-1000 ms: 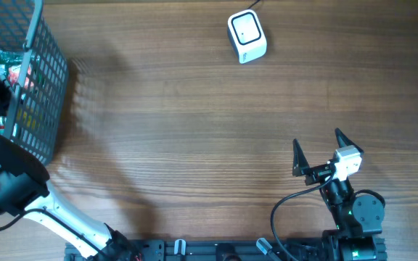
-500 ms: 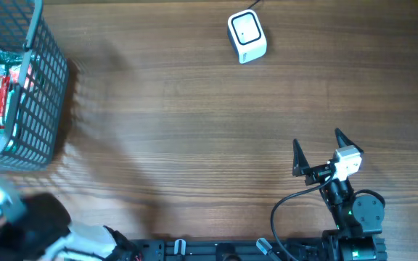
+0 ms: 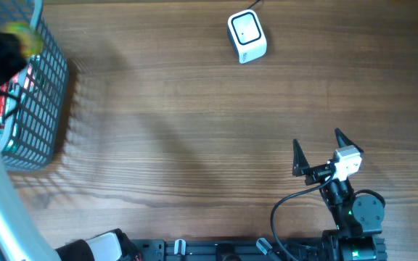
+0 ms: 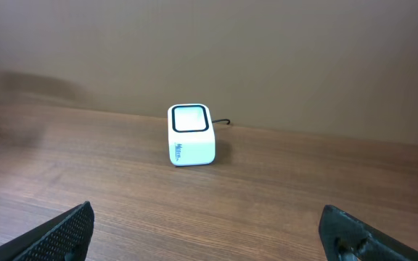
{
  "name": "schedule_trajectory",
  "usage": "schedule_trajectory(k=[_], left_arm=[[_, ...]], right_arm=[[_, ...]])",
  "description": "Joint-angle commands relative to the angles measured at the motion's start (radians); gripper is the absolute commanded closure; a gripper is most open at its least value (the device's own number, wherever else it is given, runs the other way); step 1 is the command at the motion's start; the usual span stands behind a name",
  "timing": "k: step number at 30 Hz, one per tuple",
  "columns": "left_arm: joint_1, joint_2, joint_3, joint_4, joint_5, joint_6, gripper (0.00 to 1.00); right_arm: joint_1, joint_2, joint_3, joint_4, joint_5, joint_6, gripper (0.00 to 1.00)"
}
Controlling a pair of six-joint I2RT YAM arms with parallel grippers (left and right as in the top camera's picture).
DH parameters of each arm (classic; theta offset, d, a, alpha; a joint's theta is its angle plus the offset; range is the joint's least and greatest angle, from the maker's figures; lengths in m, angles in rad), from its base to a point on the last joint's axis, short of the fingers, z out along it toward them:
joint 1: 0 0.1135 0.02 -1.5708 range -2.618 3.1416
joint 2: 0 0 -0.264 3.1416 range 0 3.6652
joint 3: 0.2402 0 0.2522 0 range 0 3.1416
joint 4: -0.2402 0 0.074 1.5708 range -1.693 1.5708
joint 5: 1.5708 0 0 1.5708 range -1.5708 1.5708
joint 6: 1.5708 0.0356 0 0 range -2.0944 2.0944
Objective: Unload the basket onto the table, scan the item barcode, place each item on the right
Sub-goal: 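Carry the Vim bottle with the left gripper to the white scanner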
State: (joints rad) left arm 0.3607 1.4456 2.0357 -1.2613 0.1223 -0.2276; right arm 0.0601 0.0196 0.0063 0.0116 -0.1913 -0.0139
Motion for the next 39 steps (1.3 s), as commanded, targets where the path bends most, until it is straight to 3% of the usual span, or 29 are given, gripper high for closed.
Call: schedule_trajectory(k=[1, 4, 8, 14, 17, 25, 39], left_arm=[[-0.211, 0.003, 0.012, -0.098, 0.015, -0.045, 0.86], [-0.363, 0.039, 0.010, -0.184, 0.014, -0.057, 0.88], [-0.565, 0.109, 0.010, -0.228, -0.039, -0.225, 0.89], [-0.855, 0.261, 0.009, -0.193, -0.196, -0.365, 0.89], [-0.987, 0.375, 0.008, -0.095, -0.211, -0.369, 0.91], [-1.117, 0.600, 0.008, 0.037, -0.211, -0.410, 0.93], [-1.195, 0.745, 0.008, 0.156, -0.211, -0.416, 0.92]], right_arm=[[0.002, -0.006, -0.001, 0.003, -0.010, -0.012, 0.00], [0.002, -0.006, -0.001, 0.003, -0.010, -0.012, 0.00], [0.002, -0.006, -0.001, 0.003, -0.010, -0.012, 0.00], [0.002, -0.006, -0.001, 0.003, -0.010, -0.012, 0.00], [0.002, -0.006, -0.001, 0.003, -0.010, -0.012, 0.00], [0.002, -0.006, -0.001, 0.003, -0.010, -0.012, 0.00], [0.002, -0.006, -0.001, 0.003, -0.010, -0.012, 0.00]])
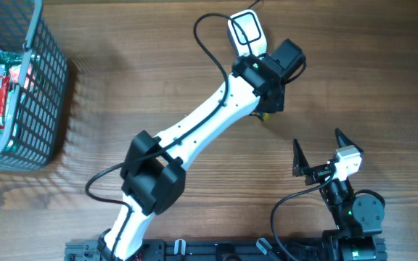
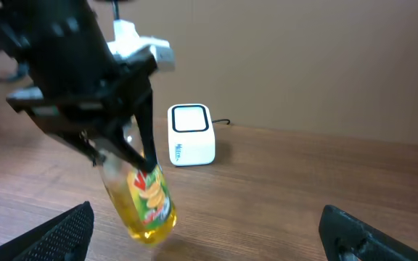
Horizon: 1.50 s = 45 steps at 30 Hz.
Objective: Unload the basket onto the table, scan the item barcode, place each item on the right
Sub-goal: 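Carry the Vim bottle with the left gripper to the white scanner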
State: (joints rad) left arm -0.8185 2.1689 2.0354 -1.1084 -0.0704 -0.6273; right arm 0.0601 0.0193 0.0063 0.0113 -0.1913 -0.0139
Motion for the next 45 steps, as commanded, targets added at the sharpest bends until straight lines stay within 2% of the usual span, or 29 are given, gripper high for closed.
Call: schedule_trajectory(k=[1, 6, 10, 14, 16, 18, 20, 22, 26, 27, 30, 33, 37, 39, 42, 45], left_arm=[[-0.023, 0.032, 0.006, 0.003, -0.018, -0.016, 0.91], [-0.042, 0.051, 0.004, -0.002, -0.018, -0.016, 0.88], [-0.055, 0.051, 0.004, -0.016, -0.017, -0.009, 0.75], [-0.068, 0.053, -0.005, -0.024, -0.017, -0.009, 0.72], [-0.071, 0.053, -0.007, -0.025, -0.017, -0.009, 0.64], [-0.075, 0.053, -0.007, -0.025, -0.017, -0.009, 0.45], [-0.076, 0.053, -0.007, -0.026, -0.017, -0.009, 0.35], [-0.076, 0.053, -0.007, -0.025, -0.017, -0.005, 0.30], [-0.073, 0.043, -0.003, -0.002, -0.017, 0.048, 0.26], [-0.068, 0.033, 0.003, -0.003, -0.014, 0.048, 0.26], [-0.058, 0.010, 0.007, -0.015, 0.006, 0.049, 0.37], [-0.061, 0.014, 0.007, -0.063, 0.009, 0.051, 0.38], [-0.068, 0.023, 0.005, -0.073, 0.010, 0.051, 0.55], [-0.068, 0.023, 0.005, -0.071, 0.010, 0.051, 0.57], [-0.068, 0.023, 0.005, -0.069, 0.013, 0.042, 0.71], [-0.068, 0.023, 0.005, -0.060, 0.033, 0.039, 0.73]], right_arm=[[0.002, -0.005, -0.001, 0.003, -0.010, -0.012, 0.00], [0.002, -0.005, -0.001, 0.003, -0.010, -0.012, 0.00], [0.002, -0.005, -0.001, 0.003, -0.010, -0.012, 0.00], [0.002, -0.005, -0.001, 0.003, -0.010, -0.012, 0.00], [0.002, -0.005, -0.001, 0.003, -0.010, -0.012, 0.00], [0.002, -0.005, -0.001, 0.003, -0.010, -0.012, 0.00], [0.002, -0.005, -0.001, 0.003, -0.010, -0.012, 0.00], [0.002, -0.005, -0.001, 0.003, -0.010, -0.012, 0.00], [0.002, -0.005, -0.001, 0.003, -0.010, -0.012, 0.00], [0.002, -0.005, -0.001, 0.003, -0.010, -0.012, 0.00], [0.002, -0.005, -0.001, 0.003, -0.010, -0.012, 0.01], [0.002, -0.005, -0.001, 0.003, -0.010, -0.012, 0.00], [0.002, -0.005, -0.001, 0.003, -0.010, -0.012, 0.00], [0.002, -0.005, -0.001, 0.003, -0.010, -0.012, 0.00], [0.002, -0.005, -0.001, 0.003, -0.010, -0.012, 0.01], [0.002, -0.005, -0.001, 0.003, -0.010, -0.012, 0.00]])
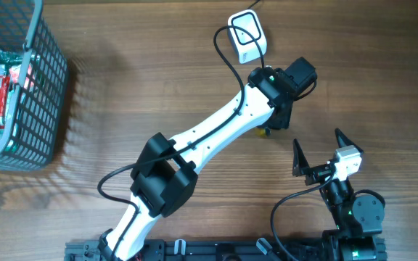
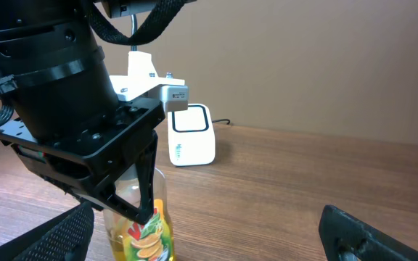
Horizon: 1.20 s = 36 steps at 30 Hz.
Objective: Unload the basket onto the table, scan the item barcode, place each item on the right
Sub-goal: 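Carry the Vim bottle with the left gripper to the white scanner, then set the Vim bottle down on the table below the scanner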
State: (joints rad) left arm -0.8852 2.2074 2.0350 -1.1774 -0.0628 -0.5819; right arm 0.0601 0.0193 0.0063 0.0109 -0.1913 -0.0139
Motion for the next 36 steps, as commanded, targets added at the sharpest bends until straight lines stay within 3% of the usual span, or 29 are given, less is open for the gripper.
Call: schedule_trajectory(k=[1, 4, 6, 8, 14, 17, 19, 23, 25, 26, 29, 32, 36], left_arm=[[-0.001, -0.016, 0.005, 0.014, 0.035, -0.007, 0.73], [-0.001, -0.016, 0.005, 0.023, 0.036, -0.008, 0.67], [-0.001, -0.016, 0.005, 0.026, 0.036, -0.007, 0.52], [-0.001, -0.016, 0.005, 0.037, 0.035, -0.005, 0.47], [0.000, -0.016, 0.005, 0.101, -0.030, 0.002, 0.50], [0.000, -0.016, -0.004, 0.095, -0.029, 0.002, 0.64], [-0.002, -0.016, -0.006, 0.076, -0.028, 0.000, 0.65], [-0.003, -0.016, -0.006, 0.060, 0.058, -0.010, 0.63], [-0.003, -0.016, -0.006, 0.062, 0.071, -0.007, 0.57], [-0.003, -0.016, -0.006, 0.068, 0.060, 0.002, 0.48], [0.004, -0.016, -0.006, 0.066, -0.029, 0.009, 0.43], [0.006, -0.016, -0.006, 0.095, -0.043, 0.173, 0.41], [0.005, -0.016, -0.006, 0.119, -0.043, 0.298, 0.48]], right_arm=[[0.002, -0.005, -0.001, 0.003, -0.010, -0.012, 0.00], [0.002, -0.005, -0.001, 0.003, -0.010, -0.012, 0.00], [0.002, -0.005, -0.001, 0.003, -0.010, -0.012, 0.00], [0.002, -0.005, -0.001, 0.003, -0.010, -0.012, 0.00], [0.002, -0.005, -0.001, 0.003, -0.010, -0.012, 0.00], [0.002, -0.005, -0.001, 0.003, -0.010, -0.012, 0.01], [0.002, -0.005, -0.001, 0.003, -0.010, -0.012, 0.00], [0.002, -0.005, -0.001, 0.003, -0.010, -0.012, 0.00], [0.002, -0.005, -0.001, 0.003, -0.010, -0.012, 0.00], [0.002, -0.005, -0.001, 0.003, -0.010, -0.012, 0.00], [0.002, -0.005, -0.001, 0.003, -0.010, -0.012, 0.00], [0.002, -0.005, -0.001, 0.003, -0.010, -0.012, 0.00], [0.002, -0.005, -0.001, 0.003, -0.010, -0.012, 0.00]])
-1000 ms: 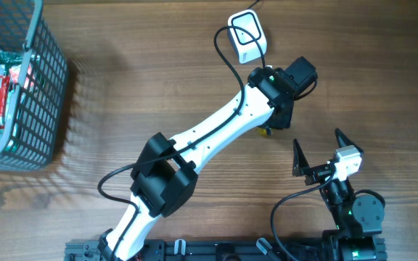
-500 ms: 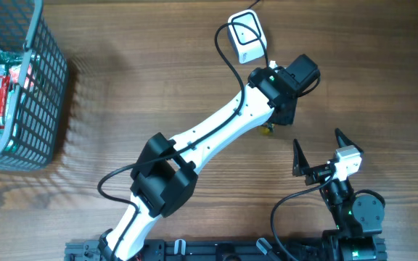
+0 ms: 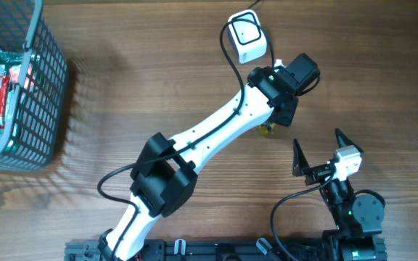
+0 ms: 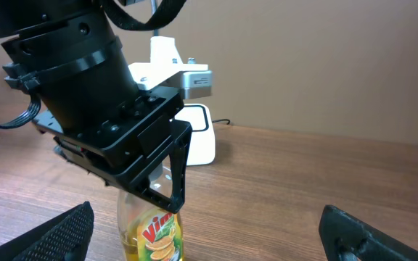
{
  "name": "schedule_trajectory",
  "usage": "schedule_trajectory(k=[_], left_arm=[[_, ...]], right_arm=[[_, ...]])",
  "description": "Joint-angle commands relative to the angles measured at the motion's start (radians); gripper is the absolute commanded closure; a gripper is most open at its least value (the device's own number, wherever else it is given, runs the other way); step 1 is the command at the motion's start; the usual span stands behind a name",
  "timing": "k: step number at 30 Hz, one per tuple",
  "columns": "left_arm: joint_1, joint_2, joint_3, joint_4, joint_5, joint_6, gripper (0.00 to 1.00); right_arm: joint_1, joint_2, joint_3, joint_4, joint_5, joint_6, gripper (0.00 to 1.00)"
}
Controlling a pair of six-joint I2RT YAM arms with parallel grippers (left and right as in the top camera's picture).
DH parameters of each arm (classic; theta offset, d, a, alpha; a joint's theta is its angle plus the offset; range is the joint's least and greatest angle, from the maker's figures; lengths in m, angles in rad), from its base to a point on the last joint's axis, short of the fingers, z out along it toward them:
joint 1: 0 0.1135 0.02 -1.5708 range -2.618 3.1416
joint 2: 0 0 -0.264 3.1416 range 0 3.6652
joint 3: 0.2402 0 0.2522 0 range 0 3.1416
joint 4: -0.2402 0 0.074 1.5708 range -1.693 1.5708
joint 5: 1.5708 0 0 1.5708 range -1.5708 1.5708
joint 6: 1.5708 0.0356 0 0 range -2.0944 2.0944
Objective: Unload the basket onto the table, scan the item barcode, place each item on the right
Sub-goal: 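Set the Vim bottle down on the table below the scanner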
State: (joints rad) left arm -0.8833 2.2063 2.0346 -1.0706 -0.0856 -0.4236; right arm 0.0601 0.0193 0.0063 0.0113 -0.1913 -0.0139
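Observation:
A white barcode scanner sits at the back of the table, its window facing up; in the right wrist view the scanner is half hidden behind the left arm. My left gripper is shut on the top of a clear bottle of yellow liquid with a "Vim" label. The bottle stands upright just in front of the scanner, and only a yellow sliver of it shows from overhead. Its base is cut off by the frame. My right gripper rests open near the front right, with nothing between its fingers.
A dark wire basket holding several packaged items stands at the far left edge. The scanner's cable runs off the back edge. The left arm stretches diagonally across the middle of the wooden table.
The left gripper with the bottle has shifted slightly to the right. The bottle now stands more upright, with its "Vim" label facing the right wrist camera. The right arm has not moved.
At first the left arm was over the basket at the far left with something yellow at its gripper. Then it held the bottle tilted beside the scanner. Later the bottle was lower in front of the scanner, and now it stands upright there.

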Motion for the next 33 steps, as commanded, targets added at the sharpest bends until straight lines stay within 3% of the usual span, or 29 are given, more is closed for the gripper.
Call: schedule_trajectory(k=[1, 6, 10, 12, 16, 17, 19, 25, 30, 32, 33], left_arm=[[0.003, -0.014, -0.006, 0.014, -0.020, 0.148, 0.50], [0.003, -0.014, -0.006, 0.013, 0.006, 0.117, 0.65], [0.003, -0.014, -0.006, -0.003, 0.006, -0.059, 0.77], [0.003, -0.014, -0.005, -0.014, 0.006, -0.165, 0.76], [-0.002, -0.014, -0.005, -0.009, 0.006, -0.240, 0.67], [-0.002, -0.014, -0.005, -0.010, 0.006, -0.240, 0.62], [-0.001, -0.014, -0.005, -0.010, 0.005, -0.239, 0.37], [0.034, -0.071, 0.025, -0.001, -0.072, -0.159, 0.17], [0.140, -0.185, 0.125, -0.003, -0.244, 0.016, 0.12], [0.217, -0.265, 0.141, 0.002, -0.374, 0.028, 0.11], [0.252, -0.298, 0.141, 0.005, -0.418, 0.033, 0.06]], right_arm=[[0.002, -0.005, -0.001, 0.003, -0.010, -0.012, 0.00], [0.002, -0.005, -0.001, 0.003, -0.010, -0.011, 0.00], [0.002, -0.005, -0.001, 0.003, -0.010, -0.012, 0.00], [0.002, -0.005, -0.001, 0.003, -0.010, -0.012, 0.00], [0.002, -0.005, -0.001, 0.003, -0.010, -0.012, 0.00], [0.002, -0.005, -0.001, 0.003, -0.010, -0.012, 0.00], [0.002, -0.005, -0.001, 0.003, -0.010, -0.012, 0.00], [0.002, -0.005, -0.001, 0.003, -0.010, -0.012, 0.00], [0.002, -0.005, -0.001, 0.003, -0.010, -0.012, 0.00], [0.002, -0.005, -0.001, 0.003, -0.010, -0.012, 0.00], [0.002, -0.005, -0.001, 0.003, -0.010, -0.012, 0.00]])
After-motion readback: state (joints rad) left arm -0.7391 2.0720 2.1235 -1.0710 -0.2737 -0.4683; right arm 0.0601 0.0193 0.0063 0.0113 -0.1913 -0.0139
